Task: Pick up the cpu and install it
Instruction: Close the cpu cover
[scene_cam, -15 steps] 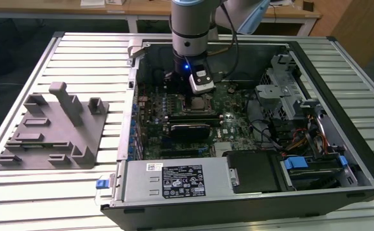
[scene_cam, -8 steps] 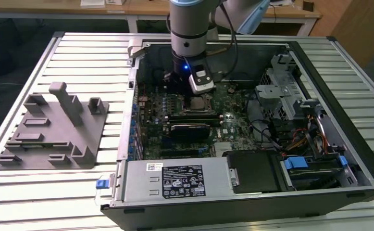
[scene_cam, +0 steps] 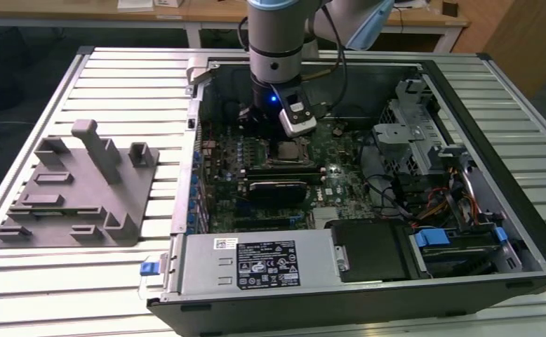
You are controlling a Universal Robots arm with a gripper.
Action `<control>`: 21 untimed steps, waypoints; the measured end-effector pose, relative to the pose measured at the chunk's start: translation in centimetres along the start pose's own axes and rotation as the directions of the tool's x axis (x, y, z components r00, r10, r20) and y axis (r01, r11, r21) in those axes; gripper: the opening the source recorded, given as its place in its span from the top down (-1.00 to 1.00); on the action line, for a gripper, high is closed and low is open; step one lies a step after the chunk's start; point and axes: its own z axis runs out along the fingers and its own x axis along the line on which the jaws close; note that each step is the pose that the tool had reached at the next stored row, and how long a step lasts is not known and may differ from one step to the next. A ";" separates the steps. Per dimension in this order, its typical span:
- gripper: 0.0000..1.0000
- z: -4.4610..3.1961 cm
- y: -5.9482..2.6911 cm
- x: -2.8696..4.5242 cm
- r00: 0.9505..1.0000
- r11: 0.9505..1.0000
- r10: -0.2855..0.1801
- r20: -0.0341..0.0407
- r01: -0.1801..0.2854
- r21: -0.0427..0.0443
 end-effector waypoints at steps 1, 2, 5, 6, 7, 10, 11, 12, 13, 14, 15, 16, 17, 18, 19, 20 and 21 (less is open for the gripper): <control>0.79 0.00 0.00 0.00 1.000 1.000 0.000 0.000 0.000 0.000; 0.79 0.04 0.00 0.00 1.000 1.000 0.000 0.000 0.000 0.000; 0.79 0.13 0.00 0.00 1.000 1.000 0.000 0.000 0.000 0.000; 0.79 0.16 0.00 0.01 1.000 1.000 0.000 0.000 0.000 0.000; 0.79 0.19 0.00 0.01 1.000 1.000 0.000 0.000 0.000 0.000; 0.79 0.23 0.00 0.01 1.000 1.000 0.000 0.000 0.000 0.000; 0.79 0.25 0.00 0.01 1.000 1.000 0.000 0.000 0.000 0.000; 0.79 0.27 0.00 0.01 1.000 1.000 0.000 0.000 0.000 0.000; 0.79 0.29 0.00 0.01 1.000 1.000 0.000 0.000 0.000 0.000; 0.79 0.29 0.00 0.01 1.000 1.000 0.000 0.000 0.000 0.000; 0.79 0.29 0.00 0.01 1.000 1.000 0.000 0.000 0.000 0.000; 0.79 0.29 0.00 0.01 1.000 1.000 0.000 0.000 0.000 0.000; 0.79 0.30 0.00 0.01 1.000 1.000 0.000 0.000 0.000 0.000; 0.79 0.31 0.00 0.02 1.000 1.000 0.000 0.000 0.000 0.000; 0.79 0.33 0.00 0.02 1.000 1.000 0.000 0.000 0.000 0.000; 0.79 0.34 -0.01 0.03 1.000 1.000 0.000 0.000 0.000 0.000; 0.79 0.34 -0.01 0.04 1.000 1.000 0.000 0.000 0.000 0.000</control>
